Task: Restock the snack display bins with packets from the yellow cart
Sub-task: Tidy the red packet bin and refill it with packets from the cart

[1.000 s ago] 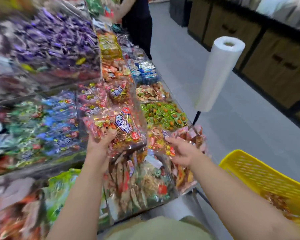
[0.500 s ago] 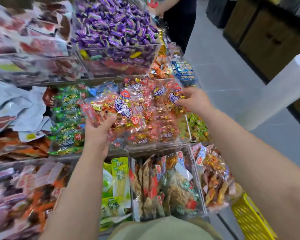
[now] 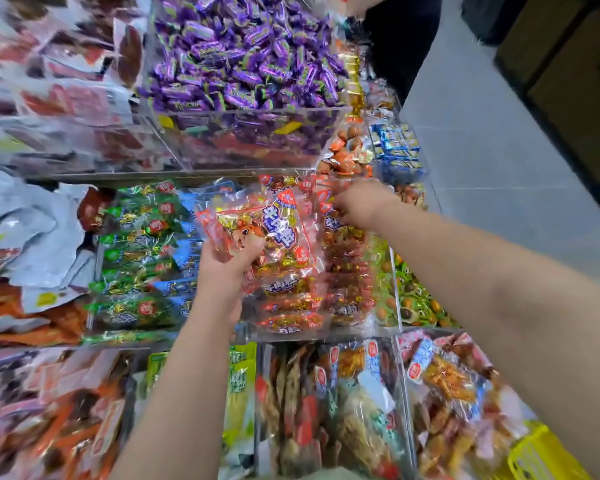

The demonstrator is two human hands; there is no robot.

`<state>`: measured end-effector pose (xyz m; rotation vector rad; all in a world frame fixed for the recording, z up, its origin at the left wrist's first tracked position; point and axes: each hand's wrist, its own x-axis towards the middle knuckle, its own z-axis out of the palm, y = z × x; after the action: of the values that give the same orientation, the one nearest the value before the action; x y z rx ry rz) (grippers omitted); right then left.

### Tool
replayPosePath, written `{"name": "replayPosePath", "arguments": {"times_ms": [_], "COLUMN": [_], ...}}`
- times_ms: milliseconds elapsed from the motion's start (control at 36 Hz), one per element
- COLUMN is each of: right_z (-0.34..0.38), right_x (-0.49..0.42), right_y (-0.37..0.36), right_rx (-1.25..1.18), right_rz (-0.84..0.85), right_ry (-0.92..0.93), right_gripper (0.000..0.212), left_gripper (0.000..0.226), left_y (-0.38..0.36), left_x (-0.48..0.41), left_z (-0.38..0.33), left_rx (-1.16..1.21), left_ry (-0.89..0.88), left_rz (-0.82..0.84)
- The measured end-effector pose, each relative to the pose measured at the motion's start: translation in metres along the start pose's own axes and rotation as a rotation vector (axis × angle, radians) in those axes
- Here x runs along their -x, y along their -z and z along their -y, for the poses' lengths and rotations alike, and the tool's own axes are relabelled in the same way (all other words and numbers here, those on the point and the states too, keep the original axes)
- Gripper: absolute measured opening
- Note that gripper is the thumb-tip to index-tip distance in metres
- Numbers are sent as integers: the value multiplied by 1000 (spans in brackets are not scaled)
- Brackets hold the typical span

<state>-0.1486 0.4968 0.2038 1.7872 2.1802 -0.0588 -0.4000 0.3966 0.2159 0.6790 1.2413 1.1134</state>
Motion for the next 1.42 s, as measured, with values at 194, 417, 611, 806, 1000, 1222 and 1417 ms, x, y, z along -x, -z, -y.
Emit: {"name": "replayPosePath", "arguments": {"times_ms": [194,417,611,806,1000,1222,1417], "right_z": [1,33,32,38,74,61,57], "right_x": [9,33,19,59,114,138,148], "right_y": [-23,-46,-46,-31,23,20,16], "right_rx": [-106,-305,-344,-1017,-1426,-1881,-2171], "right_rz": [-259,-9,-26,-249,-56,38,171], "right_ry": [-69,-51,-89,-258,-161,-275,-134], "right_gripper": [47,8,10,23,72,78,56], "left_gripper": [83,79,73,83,108,81,69], "left_y": [0,0,4,-1,-25,-33,-31], "left_x": [-8,-9,-8,2,13,24,22], "left_z": [4,10,11,8,15,14,22], "left_rx": [7,14,5,51,65,296,308], "left_ry": [34,47,27,8,73,139,296], "left_rz": [-15,6,31,55,127,381,392]}}
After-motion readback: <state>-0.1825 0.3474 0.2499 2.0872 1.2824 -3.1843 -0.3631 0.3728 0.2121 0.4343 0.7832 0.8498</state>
